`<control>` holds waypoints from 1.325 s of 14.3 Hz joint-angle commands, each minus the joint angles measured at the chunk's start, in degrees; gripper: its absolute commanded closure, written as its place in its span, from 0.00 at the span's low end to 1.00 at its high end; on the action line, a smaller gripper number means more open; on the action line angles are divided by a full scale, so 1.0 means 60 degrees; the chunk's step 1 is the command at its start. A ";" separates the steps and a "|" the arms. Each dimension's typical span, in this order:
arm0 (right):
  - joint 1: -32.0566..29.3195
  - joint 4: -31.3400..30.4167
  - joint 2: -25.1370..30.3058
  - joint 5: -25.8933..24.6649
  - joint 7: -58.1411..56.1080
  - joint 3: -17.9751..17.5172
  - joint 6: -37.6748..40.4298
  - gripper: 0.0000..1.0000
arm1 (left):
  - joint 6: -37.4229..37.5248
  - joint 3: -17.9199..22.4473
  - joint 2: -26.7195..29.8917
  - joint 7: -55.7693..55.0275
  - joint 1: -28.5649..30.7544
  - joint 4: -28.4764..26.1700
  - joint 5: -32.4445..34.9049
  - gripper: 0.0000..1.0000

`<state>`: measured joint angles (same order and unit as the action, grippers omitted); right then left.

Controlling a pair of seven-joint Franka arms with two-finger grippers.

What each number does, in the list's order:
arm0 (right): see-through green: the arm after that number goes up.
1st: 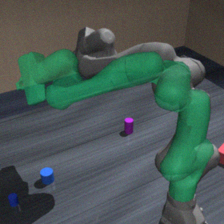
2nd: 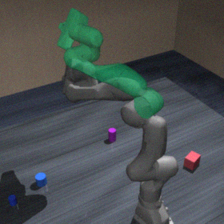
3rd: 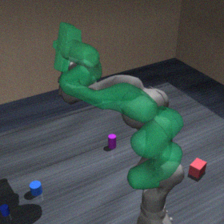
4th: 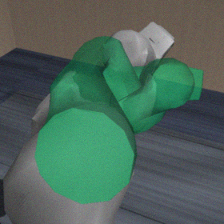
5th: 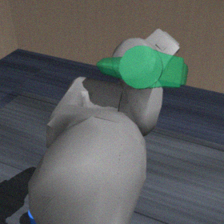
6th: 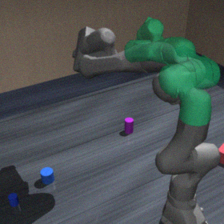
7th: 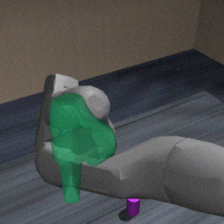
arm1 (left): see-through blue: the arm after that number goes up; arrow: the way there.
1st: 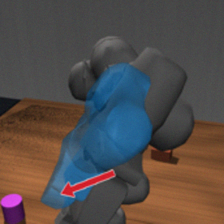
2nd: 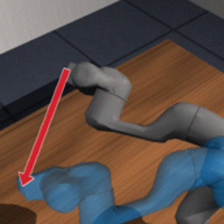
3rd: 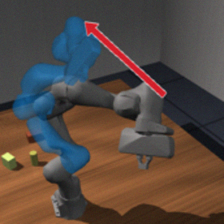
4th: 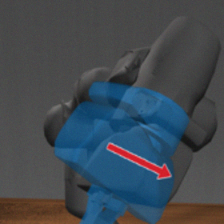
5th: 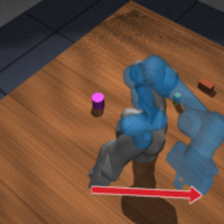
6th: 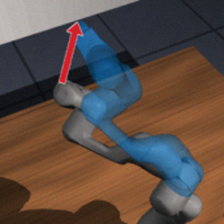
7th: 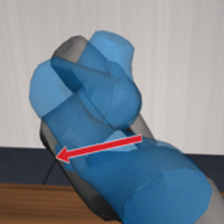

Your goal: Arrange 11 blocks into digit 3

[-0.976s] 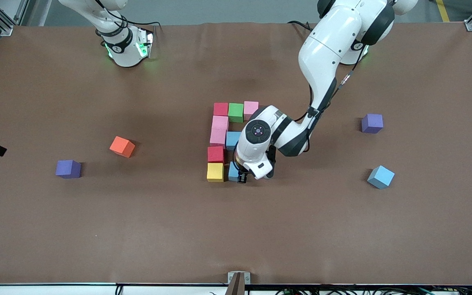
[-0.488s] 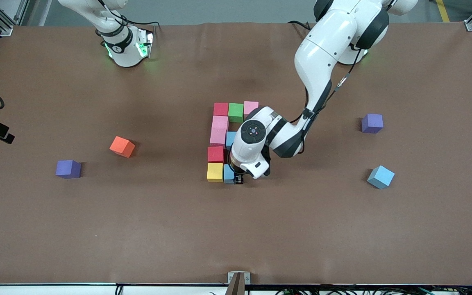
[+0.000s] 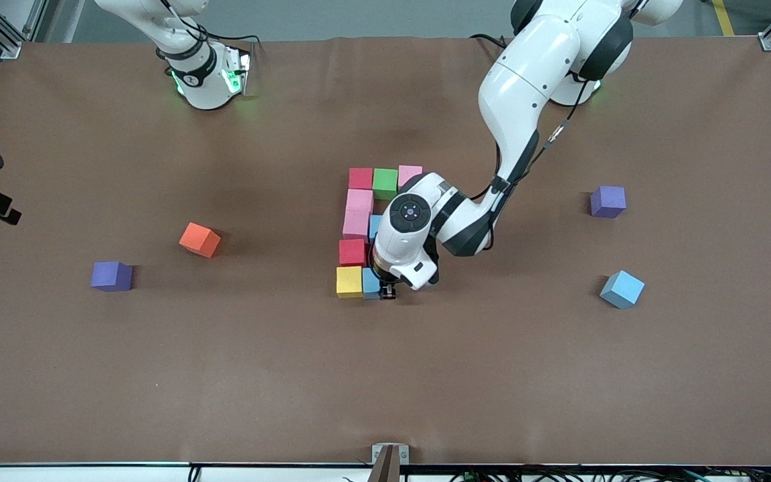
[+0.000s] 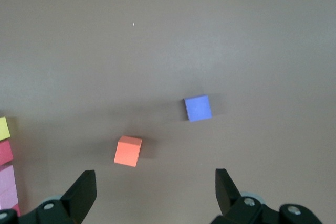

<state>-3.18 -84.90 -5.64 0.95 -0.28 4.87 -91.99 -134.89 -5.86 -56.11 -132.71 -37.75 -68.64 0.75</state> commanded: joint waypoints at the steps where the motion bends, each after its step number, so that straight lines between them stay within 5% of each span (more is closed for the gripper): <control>1: 0.0061 -0.0938 0.0720 -0.0130 -0.0085 -0.0051 -0.0299 0.00 | 0.0172 0.0127 -0.0141 0.0320 -0.0066 0.0308 -0.0126 0.53; 2: 0.0061 -0.0938 0.0720 -0.0130 -0.0071 -0.0065 -0.0299 0.00 | 0.0172 0.0127 -0.0126 0.0467 -0.0052 0.0308 -0.0126 0.37; 3: 0.0061 -0.0923 0.0691 -0.0130 -0.0070 -0.0065 -0.0357 0.00 | 0.0187 0.0127 -0.0111 0.0613 -0.0052 0.0322 -0.0126 0.00; 12: 0.0061 -0.0689 0.0618 -0.0130 -0.0070 -0.0080 -0.0313 0.00 | 0.2162 0.0228 0.1030 0.2415 0.0182 0.0337 -0.0082 0.00; 19: 0.0251 -0.0586 0.0618 -0.0202 -0.0085 -0.0080 -0.0313 0.00 | 0.3247 0.0434 0.1938 0.5984 0.1293 0.0293 -0.0067 0.00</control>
<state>-2.37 -87.81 -3.23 0.95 -0.49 4.34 -93.73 -117.47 -3.43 -47.14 -103.02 -32.22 -65.87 0.76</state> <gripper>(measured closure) 0.000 0.000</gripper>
